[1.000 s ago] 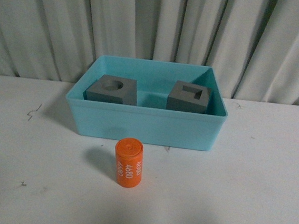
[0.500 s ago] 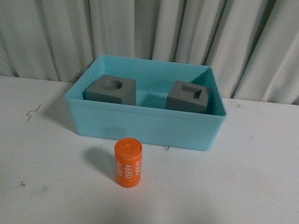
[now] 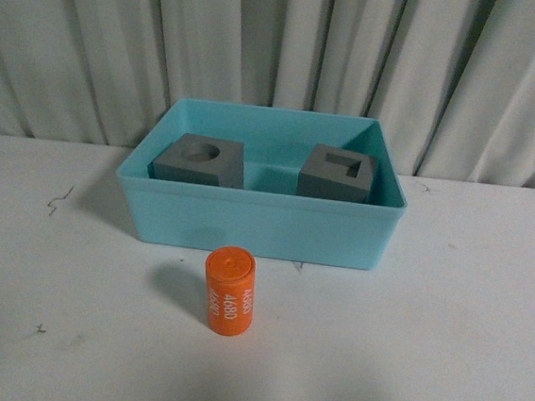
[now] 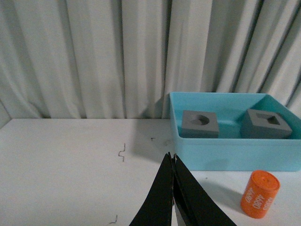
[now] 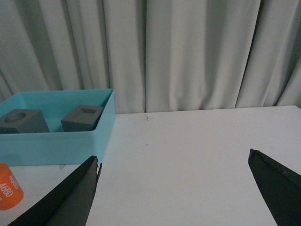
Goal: Place gray and orange parts in blue box
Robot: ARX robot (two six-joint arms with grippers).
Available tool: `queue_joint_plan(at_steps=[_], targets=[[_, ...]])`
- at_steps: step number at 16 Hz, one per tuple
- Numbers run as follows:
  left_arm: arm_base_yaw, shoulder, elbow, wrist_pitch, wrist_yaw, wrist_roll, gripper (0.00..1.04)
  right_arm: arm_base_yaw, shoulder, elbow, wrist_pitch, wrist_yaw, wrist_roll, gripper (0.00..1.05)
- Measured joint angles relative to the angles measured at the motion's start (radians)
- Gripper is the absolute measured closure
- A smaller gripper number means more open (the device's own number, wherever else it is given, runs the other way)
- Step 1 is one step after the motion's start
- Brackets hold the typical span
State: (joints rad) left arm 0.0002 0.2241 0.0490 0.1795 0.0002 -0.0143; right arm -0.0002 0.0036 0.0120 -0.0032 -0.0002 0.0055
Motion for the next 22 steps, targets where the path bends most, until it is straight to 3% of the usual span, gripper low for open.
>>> queue_joint_plan(at_steps=[2, 3, 4, 9, 10, 11, 14, 17, 19, 20, 22], targets=[[-0.003, -0.034, -0.030, 0.013, -0.001, 0.000, 1.03, 0.000, 0.000, 0.000, 0.000, 0.000, 0.000, 0.06], [-0.001, -0.128, -0.036, -0.126, -0.001, 0.000, 1.03, 0.000, 0.000, 0.000, 0.000, 0.000, 0.000, 0.06], [-0.001, -0.217, -0.038, -0.164, 0.003, 0.000, 1.03, 0.000, 0.000, 0.000, 0.000, 0.001, 0.000, 0.06], [0.000, -0.217, -0.039, -0.185, 0.000, 0.000, 1.03, 0.000, 0.000, 0.000, 0.000, 0.000, 0.000, 0.06], [0.000, -0.218, -0.039, -0.183, 0.000, 0.000, 0.96, 0.000, 0.000, 0.000, 0.000, 0.000, 0.000, 0.06], [0.000, -0.218, -0.039, -0.183, 0.000, 0.000, 0.82, 0.000, 0.000, 0.000, 0.000, 0.000, 0.000, 0.06], [0.000, -0.218, -0.039, -0.183, 0.000, 0.000, 0.58, 0.000, 0.000, 0.000, 0.000, 0.000, 0.000, 0.06], [0.000, -0.218, -0.039, -0.183, 0.000, 0.000, 0.26, 0.000, 0.000, 0.000, 0.000, 0.000, 0.000, 0.06], [0.000, -0.217, -0.039, -0.183, -0.002, 0.000, 0.10, -0.017, 0.143, 0.090, -0.217, 0.066, 0.061, 0.06], [0.000, -0.218, -0.039, -0.182, 0.001, 0.002, 0.05, -0.128, 0.335, 0.154, -0.198, 0.017, 0.063, 0.06], [0.000, -0.217, -0.039, -0.183, 0.000, 0.001, 0.07, -0.257, 0.531, 0.222, -0.034, -0.103, 0.004, 0.06]])
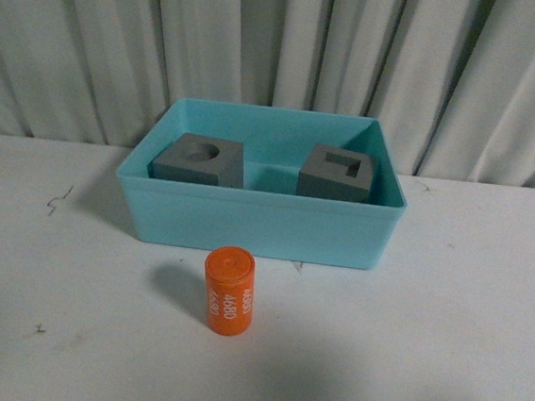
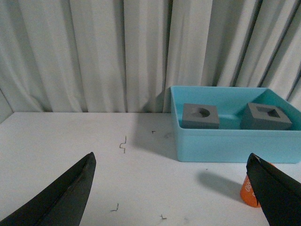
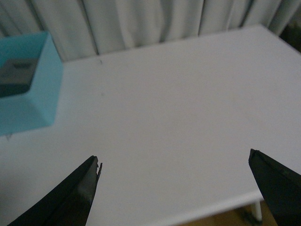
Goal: Place gray and orange parts in blue box
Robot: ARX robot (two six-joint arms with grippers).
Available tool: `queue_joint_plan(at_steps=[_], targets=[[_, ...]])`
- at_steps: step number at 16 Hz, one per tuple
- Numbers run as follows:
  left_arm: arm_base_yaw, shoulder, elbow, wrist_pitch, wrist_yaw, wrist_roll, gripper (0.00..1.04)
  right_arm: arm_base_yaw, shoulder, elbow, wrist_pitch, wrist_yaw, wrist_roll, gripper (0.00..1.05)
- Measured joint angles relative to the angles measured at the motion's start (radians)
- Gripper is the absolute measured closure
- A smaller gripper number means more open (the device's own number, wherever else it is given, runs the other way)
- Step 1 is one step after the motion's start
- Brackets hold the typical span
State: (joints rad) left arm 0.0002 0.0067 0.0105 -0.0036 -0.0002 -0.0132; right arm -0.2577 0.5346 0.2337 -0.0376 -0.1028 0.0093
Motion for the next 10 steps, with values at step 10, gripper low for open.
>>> queue_joint_plan(at_steps=[10], targets=[[0.000, 0.000, 0.000, 0.000, 0.000, 0.000, 0.07, 0.324, 0.819, 0.342, 0.102, -0.387, -0.908, 0.06]])
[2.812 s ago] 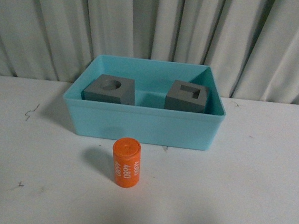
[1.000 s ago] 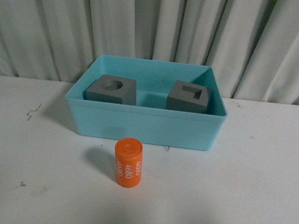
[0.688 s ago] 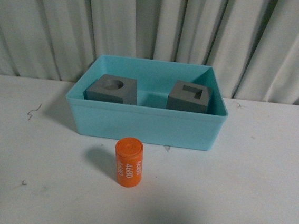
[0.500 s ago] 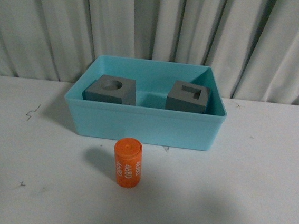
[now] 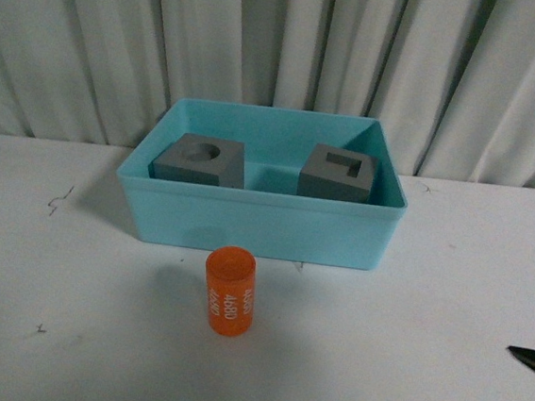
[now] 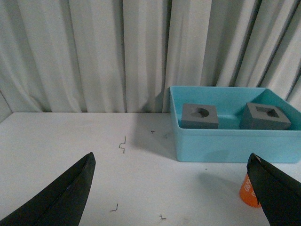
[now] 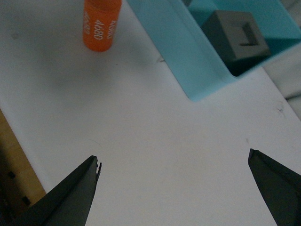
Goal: Place gray and orange parts in blue box
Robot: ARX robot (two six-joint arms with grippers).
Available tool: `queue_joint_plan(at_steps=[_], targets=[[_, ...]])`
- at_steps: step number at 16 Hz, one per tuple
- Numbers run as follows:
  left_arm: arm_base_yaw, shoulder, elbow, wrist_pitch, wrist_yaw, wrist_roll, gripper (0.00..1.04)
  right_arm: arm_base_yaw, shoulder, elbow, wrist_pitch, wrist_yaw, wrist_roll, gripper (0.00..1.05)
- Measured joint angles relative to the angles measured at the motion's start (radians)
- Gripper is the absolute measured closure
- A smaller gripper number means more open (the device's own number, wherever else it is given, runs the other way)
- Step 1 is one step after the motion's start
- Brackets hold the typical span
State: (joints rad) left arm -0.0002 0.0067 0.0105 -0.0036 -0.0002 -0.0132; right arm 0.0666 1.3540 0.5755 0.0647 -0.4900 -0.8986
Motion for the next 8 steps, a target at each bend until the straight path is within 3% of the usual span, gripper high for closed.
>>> queue_joint_plan(at_steps=[2, 8], targets=[[0.000, 0.000, 0.000, 0.000, 0.000, 0.000, 0.07, 0.072, 0.164, 0.059, 0.078, 0.020, -0.008, 0.06], [0.000, 0.000, 0.000, 0.000, 0.000, 0.000, 0.07, 0.264, 0.479, 0.277, 0.213, 0.020, 0.394, 0.06]])
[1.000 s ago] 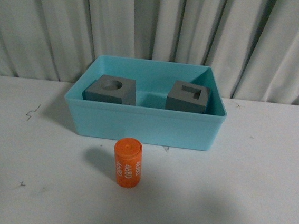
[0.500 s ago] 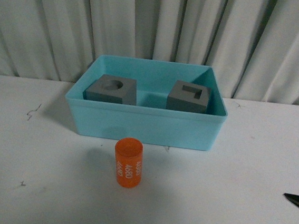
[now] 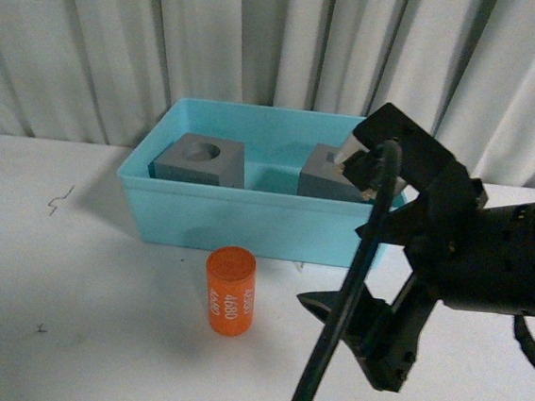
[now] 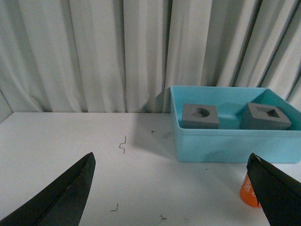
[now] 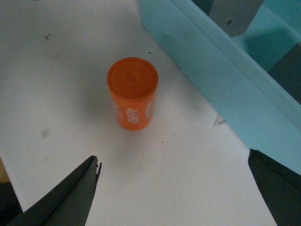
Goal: Place gray and orange parts in blue box
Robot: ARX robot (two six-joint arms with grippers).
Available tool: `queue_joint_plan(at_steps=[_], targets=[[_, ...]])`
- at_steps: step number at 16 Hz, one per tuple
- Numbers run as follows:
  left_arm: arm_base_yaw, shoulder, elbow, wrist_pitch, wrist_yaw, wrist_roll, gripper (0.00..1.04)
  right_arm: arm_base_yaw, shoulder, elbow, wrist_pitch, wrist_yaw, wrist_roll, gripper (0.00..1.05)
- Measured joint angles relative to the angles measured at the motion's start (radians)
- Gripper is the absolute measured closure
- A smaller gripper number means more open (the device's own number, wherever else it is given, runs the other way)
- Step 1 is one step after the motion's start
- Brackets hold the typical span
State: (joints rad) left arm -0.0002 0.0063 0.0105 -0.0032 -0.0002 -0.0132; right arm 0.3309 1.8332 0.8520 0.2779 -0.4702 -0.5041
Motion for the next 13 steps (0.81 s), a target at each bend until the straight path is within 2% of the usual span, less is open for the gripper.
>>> queue_joint_plan(at_steps=[3, 8, 13], targets=[[0.000, 0.000, 0.000, 0.000, 0.000, 0.000, 0.07, 0.047, 0.088, 0.085, 0.012, 0.018, 0.060, 0.06], [0.000, 0.000, 0.000, 0.000, 0.000, 0.000, 0.07, 0.123, 0.198, 0.199, 0.001, 0.034, 0.078, 0.06], [0.000, 0.000, 0.000, 0.000, 0.000, 0.000, 0.07, 0.156, 0.281, 0.267, 0.003, 0.067, 0.095, 0.06]])
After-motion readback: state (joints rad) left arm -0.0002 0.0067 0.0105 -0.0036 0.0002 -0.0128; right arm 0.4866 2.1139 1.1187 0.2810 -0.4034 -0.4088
